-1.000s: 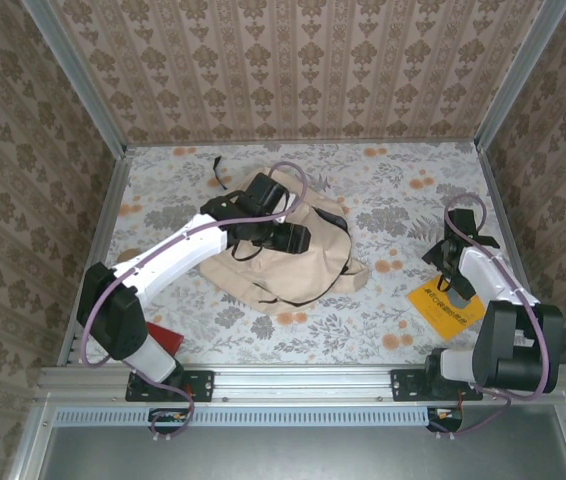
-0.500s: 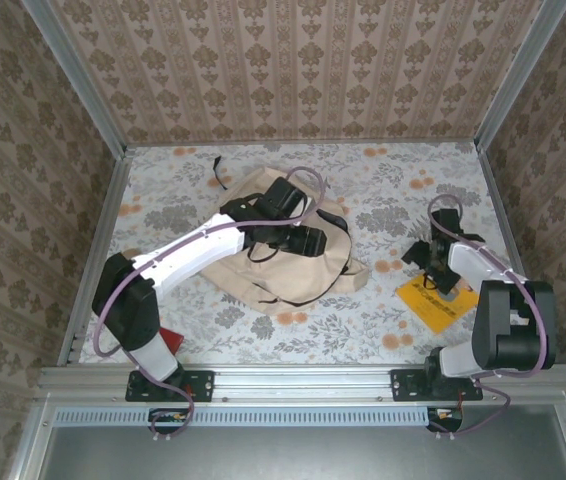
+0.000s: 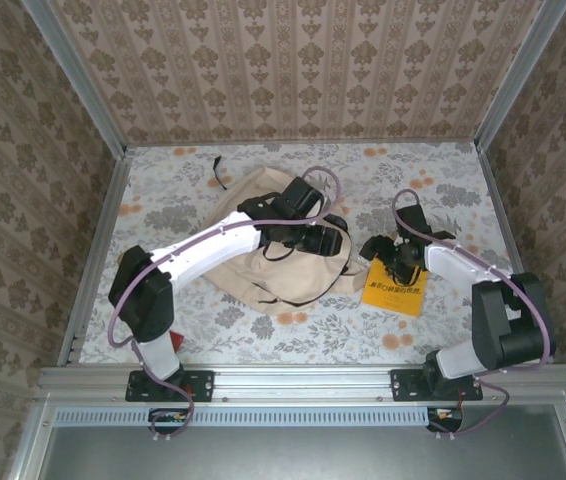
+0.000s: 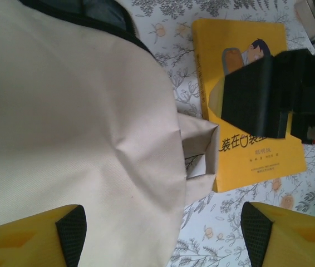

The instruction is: Pack the student bag

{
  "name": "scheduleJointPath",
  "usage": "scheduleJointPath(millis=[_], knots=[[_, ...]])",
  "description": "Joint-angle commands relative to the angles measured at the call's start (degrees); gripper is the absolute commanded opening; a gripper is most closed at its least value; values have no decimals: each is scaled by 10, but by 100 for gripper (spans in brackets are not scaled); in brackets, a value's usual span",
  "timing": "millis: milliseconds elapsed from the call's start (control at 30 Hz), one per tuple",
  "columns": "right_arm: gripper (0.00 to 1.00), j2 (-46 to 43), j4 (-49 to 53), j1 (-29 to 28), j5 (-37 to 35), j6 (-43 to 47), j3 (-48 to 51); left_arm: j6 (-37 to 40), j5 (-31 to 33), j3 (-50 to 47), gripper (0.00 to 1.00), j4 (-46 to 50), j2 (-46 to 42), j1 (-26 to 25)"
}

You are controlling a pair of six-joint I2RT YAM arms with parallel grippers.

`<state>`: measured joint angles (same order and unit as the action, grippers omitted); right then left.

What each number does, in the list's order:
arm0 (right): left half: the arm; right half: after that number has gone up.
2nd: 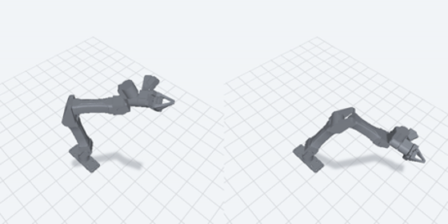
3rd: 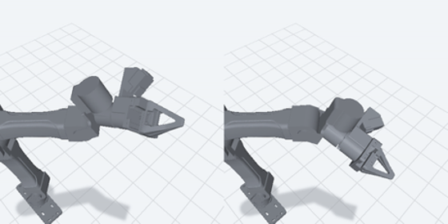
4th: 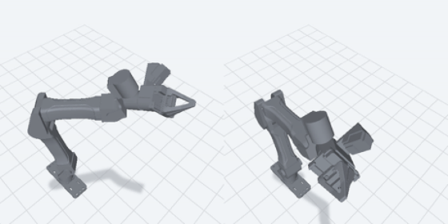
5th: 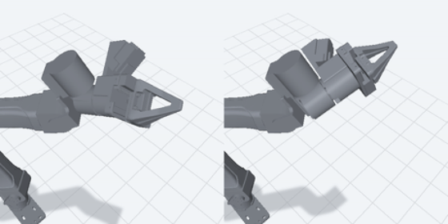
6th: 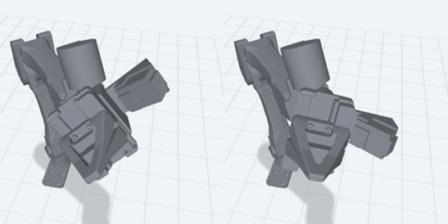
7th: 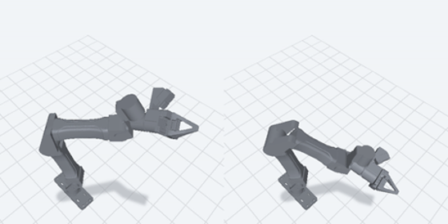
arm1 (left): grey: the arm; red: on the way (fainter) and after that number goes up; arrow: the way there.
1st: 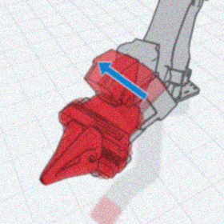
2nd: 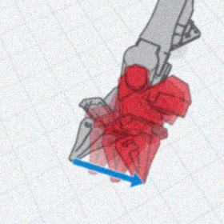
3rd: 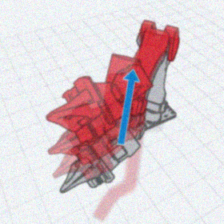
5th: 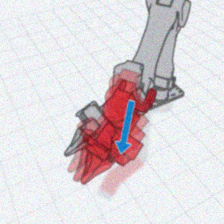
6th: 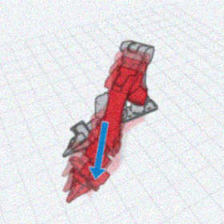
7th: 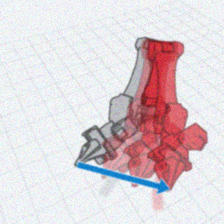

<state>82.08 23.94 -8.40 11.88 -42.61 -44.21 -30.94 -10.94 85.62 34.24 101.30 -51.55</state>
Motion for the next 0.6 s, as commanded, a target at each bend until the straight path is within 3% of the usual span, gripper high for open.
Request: scheduleJointPath(millis=[0,100,200,333,567], knots=[[86,-67,101,5,-72,23,-24,-12,-19,38,76,-4,29,-15],[86,-95,142,31,-144,47,-24,-16,-29,72,73,-4,62,-32],[86,-99,167,80,-160,66,-13,-31,-39,110,69,-6,98,-46],[83,-99,159,121,-151,81,11,-62,-56,156,61,-17,153,-56],[71,-59,123,135,-114,97,23,-117,-52,226,53,-23,247,-62]])
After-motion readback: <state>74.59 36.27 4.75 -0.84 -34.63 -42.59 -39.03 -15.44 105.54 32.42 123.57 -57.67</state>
